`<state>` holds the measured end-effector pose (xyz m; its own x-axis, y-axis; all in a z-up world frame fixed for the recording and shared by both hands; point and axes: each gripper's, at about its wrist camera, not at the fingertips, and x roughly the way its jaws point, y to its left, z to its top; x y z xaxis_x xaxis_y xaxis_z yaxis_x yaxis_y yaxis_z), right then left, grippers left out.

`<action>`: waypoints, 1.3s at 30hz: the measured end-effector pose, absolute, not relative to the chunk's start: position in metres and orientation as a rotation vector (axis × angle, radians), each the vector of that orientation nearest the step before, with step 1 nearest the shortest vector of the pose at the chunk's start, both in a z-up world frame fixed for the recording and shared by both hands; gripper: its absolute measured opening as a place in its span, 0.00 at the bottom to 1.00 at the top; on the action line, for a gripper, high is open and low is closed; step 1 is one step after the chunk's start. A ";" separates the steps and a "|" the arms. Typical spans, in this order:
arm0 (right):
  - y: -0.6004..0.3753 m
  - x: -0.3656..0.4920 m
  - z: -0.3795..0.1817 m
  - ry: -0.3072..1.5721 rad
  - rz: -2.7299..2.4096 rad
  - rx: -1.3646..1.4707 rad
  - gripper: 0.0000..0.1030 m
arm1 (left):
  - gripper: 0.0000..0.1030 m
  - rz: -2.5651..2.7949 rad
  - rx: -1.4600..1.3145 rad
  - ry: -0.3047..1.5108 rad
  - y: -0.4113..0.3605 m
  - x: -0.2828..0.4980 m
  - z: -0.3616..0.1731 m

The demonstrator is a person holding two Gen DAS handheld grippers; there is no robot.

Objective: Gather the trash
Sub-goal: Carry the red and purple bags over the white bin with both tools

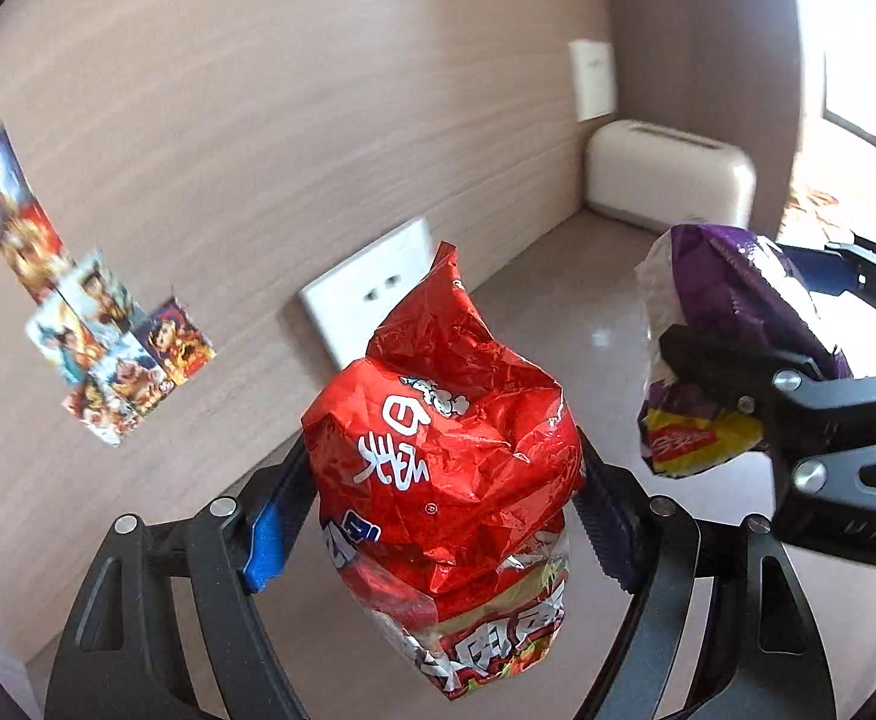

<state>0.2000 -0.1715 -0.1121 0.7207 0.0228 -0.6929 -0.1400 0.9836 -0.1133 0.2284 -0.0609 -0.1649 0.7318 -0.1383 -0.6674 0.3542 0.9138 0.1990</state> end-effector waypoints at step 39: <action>-0.440 -0.119 -0.154 0.965 -0.370 0.041 0.69 | 0.75 -0.969 0.769 0.765 -0.404 -0.024 -0.263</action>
